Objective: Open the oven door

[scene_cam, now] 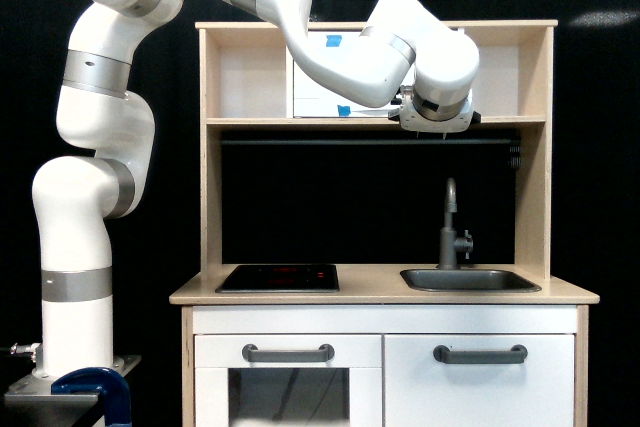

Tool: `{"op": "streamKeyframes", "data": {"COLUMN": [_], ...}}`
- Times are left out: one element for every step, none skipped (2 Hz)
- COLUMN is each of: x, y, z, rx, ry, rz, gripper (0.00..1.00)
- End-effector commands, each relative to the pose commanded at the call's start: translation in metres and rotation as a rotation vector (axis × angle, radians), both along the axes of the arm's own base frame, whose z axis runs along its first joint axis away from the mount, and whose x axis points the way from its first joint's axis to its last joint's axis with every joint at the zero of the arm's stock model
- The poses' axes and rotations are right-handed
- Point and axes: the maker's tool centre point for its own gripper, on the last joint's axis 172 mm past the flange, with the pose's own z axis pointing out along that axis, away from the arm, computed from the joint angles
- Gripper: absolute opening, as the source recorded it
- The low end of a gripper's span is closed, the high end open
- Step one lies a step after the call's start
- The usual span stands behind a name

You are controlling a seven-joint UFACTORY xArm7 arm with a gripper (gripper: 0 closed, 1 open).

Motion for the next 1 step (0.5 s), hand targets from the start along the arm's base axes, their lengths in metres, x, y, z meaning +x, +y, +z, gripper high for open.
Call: {"op": "streamKeyframes", "data": {"x": [0.005], "y": [0.028], "z": [0.043], "rx": [0.0], "ry": [0.0], "rz": [0.0], "gripper": [1.0]}}
